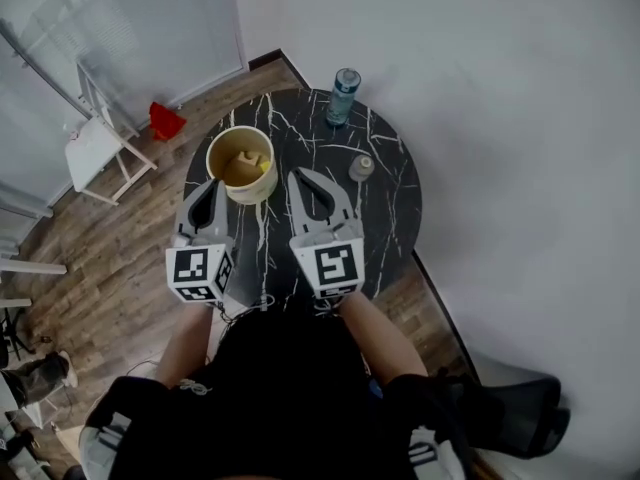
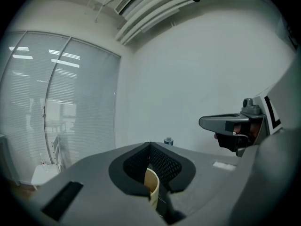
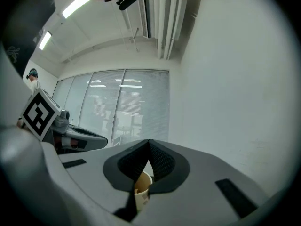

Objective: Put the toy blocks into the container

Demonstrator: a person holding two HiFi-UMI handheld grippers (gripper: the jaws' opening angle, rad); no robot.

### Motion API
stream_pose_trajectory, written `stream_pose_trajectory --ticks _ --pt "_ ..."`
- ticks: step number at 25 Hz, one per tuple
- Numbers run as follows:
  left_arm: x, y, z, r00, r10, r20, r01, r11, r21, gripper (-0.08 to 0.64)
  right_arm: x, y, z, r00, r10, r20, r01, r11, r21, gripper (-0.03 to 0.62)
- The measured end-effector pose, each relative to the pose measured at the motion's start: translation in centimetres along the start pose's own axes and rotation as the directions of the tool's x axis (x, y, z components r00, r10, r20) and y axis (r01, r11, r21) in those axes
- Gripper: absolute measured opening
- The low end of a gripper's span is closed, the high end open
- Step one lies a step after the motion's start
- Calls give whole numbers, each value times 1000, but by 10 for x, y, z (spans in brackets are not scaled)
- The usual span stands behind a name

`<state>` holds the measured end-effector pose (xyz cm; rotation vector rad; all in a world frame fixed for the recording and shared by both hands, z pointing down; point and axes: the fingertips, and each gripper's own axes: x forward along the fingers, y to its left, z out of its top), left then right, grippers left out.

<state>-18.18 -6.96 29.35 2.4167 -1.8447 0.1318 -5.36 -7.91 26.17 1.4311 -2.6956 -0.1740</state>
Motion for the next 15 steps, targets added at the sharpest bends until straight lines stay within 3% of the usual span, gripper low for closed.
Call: stream_pose_trajectory --ticks 15 --pt "6 2 -9 1000 -5 -17 5 1000 0 0 -5 -13 0 1000 -29 -9 28 999 -46 -3"
